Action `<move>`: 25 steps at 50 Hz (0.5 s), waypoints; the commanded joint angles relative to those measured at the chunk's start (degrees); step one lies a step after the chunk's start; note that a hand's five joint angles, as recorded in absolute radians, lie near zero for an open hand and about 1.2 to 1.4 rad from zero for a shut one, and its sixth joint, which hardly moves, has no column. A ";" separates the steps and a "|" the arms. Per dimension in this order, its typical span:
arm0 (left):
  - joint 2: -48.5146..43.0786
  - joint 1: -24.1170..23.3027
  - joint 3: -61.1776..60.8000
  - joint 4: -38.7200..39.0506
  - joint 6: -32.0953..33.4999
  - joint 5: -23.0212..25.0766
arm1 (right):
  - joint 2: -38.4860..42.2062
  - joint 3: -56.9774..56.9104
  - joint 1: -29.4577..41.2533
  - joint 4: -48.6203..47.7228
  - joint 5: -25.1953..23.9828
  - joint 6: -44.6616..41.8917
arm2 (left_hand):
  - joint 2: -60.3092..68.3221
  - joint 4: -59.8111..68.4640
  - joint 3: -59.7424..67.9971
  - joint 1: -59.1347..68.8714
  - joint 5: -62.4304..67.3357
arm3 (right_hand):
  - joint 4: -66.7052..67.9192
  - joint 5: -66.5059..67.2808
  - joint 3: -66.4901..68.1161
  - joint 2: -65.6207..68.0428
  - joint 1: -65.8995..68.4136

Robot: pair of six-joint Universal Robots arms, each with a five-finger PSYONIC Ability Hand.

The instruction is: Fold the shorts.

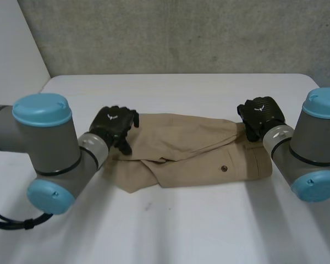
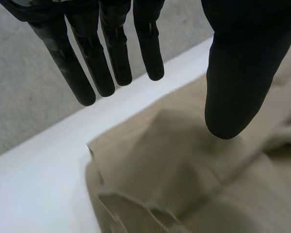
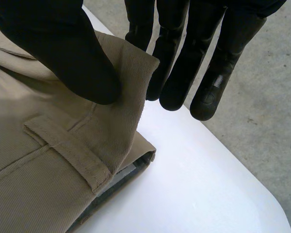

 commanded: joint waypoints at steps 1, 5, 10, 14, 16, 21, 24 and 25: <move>0.64 -0.31 -1.83 -4.60 -0.22 -0.25 | 0.31 0.23 0.09 0.08 0.15 -0.11 | 5.94 5.62 6.04 5.60 6.01 | 11.73 12.75 12.07 12.58 24.50; 1.17 -1.02 -3.06 -5.31 -0.22 -0.43 | 0.31 0.58 0.09 -0.01 0.07 -0.19 | 5.94 5.62 6.04 5.60 6.01 | 11.73 12.75 12.07 12.58 24.50; 0.21 -0.93 -2.71 -3.38 -0.13 -0.34 | 0.31 0.76 0.27 -0.01 0.07 -0.19 | 6.61 6.29 6.70 6.27 6.68 | 11.73 12.75 12.07 12.58 24.50; -0.58 -0.49 -2.44 0.39 -0.13 -0.25 | 0.22 1.19 0.27 0.08 0.07 -0.19 | 15.83 15.50 15.92 15.48 15.89 | 11.73 12.75 12.07 12.58 24.50; -1.20 -0.23 -2.36 2.33 -0.04 -0.25 | 0.22 1.46 0.27 0.08 -0.02 -0.28 | 19.89 19.56 19.98 19.54 19.95 | 11.73 12.75 12.07 12.58 24.50; -2.17 -0.14 -1.83 5.76 0.22 -0.25 | 0.05 1.99 0.18 0.08 0.07 -0.28 | 24.45 24.12 24.54 24.11 24.52 | 11.73 12.75 12.07 12.58 24.50; -3.40 -0.14 -0.60 5.77 0.14 -0.25 | -0.04 2.34 0.18 0.08 0.07 -0.28 | 24.28 23.96 24.37 23.94 24.35 | 11.73 12.75 12.07 12.58 24.50; -3.66 -0.14 -0.34 5.77 0.14 -0.16 | -0.04 2.51 0.18 0.08 0.07 -0.37 | 24.28 23.95 24.37 23.94 24.35 | 11.73 12.75 12.07 12.58 24.50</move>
